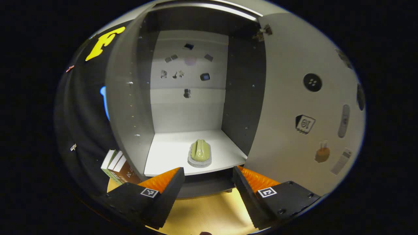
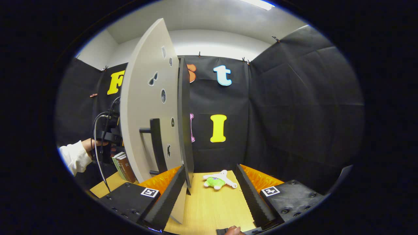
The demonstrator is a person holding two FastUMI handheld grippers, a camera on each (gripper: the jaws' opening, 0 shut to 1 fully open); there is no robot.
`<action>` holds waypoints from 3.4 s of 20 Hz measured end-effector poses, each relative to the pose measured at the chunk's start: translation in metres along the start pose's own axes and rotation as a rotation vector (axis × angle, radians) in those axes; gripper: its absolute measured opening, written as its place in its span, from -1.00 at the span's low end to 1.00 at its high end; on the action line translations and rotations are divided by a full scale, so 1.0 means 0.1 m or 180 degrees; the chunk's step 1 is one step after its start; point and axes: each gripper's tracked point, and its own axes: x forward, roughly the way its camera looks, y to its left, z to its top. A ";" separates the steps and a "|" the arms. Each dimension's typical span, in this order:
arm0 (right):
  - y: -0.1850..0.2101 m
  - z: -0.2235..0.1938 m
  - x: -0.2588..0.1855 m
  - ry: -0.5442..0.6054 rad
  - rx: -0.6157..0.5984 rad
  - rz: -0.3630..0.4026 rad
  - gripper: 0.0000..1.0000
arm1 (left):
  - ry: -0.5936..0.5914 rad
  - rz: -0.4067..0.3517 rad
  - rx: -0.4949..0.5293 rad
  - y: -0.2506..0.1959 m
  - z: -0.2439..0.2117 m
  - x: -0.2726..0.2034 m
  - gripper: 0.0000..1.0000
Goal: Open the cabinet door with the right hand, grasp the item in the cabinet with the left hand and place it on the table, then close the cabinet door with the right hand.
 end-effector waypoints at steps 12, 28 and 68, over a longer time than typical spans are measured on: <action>-0.47 -0.15 0.05 0.0122 -0.0032 -0.0382 0.99 | 0.0662 0.0219 0.0337 0.23 0.03 1.50 0.77; -0.51 -0.19 0.04 0.0165 -0.0128 -0.0382 0.98 | 0.0630 0.0220 0.0452 0.28 0.05 1.74 -0.58; -0.03 0.00 0.23 -0.0084 -0.0226 -0.0103 0.99 | 0.0367 0.0377 -0.0027 -0.04 -3.31 -0.36 -0.58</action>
